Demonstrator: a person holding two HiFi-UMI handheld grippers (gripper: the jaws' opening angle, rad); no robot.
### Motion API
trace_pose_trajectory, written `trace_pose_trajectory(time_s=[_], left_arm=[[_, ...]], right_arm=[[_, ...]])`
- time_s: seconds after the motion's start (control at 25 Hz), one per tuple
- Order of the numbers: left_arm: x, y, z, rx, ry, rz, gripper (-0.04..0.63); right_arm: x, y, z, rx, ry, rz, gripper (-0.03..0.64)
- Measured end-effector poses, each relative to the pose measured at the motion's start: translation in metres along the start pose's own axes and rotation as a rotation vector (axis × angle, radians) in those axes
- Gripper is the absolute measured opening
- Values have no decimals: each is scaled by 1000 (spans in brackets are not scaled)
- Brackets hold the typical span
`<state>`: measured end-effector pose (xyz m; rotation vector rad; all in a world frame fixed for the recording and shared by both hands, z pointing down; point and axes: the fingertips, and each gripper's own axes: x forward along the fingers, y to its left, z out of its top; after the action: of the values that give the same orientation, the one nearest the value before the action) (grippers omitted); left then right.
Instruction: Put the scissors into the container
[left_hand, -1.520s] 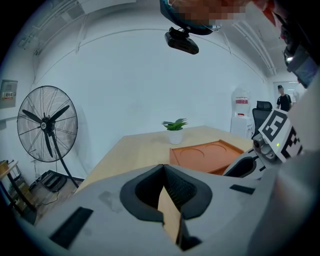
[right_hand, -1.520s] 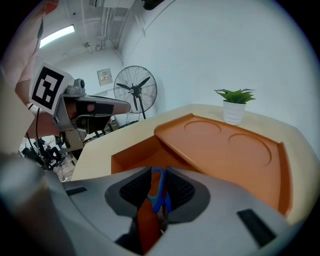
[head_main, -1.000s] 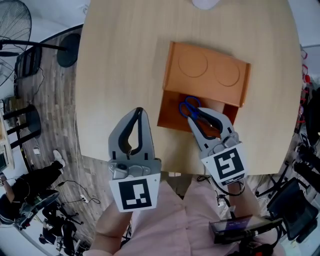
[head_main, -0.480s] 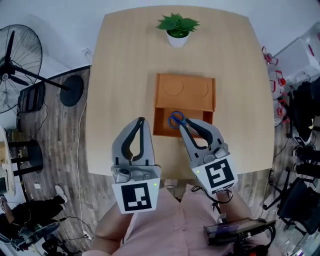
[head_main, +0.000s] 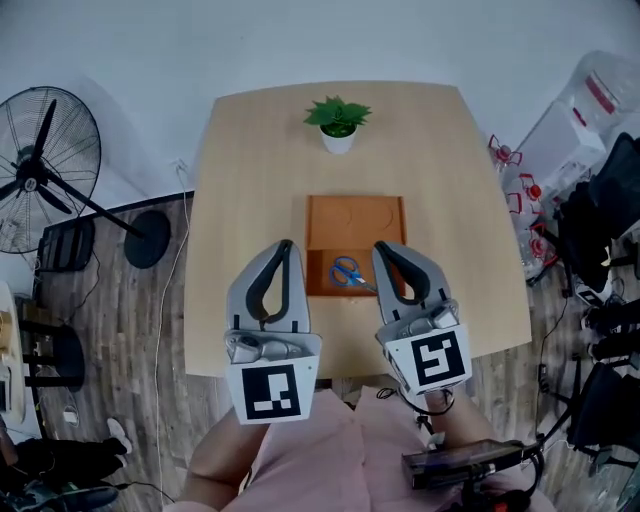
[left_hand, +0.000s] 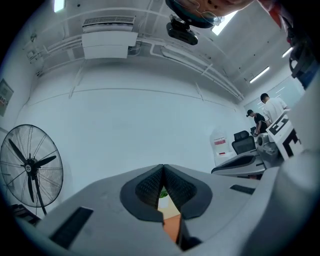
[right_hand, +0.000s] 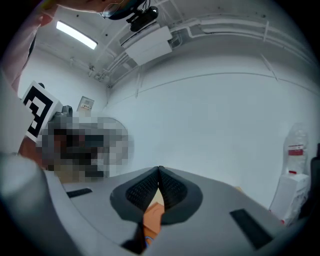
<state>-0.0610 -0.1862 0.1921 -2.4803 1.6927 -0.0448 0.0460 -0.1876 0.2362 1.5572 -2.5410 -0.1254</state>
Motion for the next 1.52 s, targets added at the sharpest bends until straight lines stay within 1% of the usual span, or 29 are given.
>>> trace_pose_trajectory(time_s=[0.12,0.28,0.44,0.6,0.92,1.04,1.52], left_arm=[[-3,-1,17,20,-40,-7,6],[-12,-5,25,57,-56,-21,5],[-14,-8,27,36,-62,-38,5],[-15,-12,28,51,-70,-55,5],[-15,-19,29,47,-73,-72,5],[-16,-19,28,34,-71,-69,5],[-12,-16,22,37,-55,-63,5]], right_arm=[[-7,-1,17,-19,-38,-32,1],[-18,-3,31,-28,-78,-69,0],[-24,-6,35,-29,-86,-94,0],[-30,-5,36,-29,-98,-110,0],[-38,-7,38,-24,-98,-113,0],[-38,-7,36,-21,-95,-116,0],[-32,-7,31,-11,-91,-107,0]])
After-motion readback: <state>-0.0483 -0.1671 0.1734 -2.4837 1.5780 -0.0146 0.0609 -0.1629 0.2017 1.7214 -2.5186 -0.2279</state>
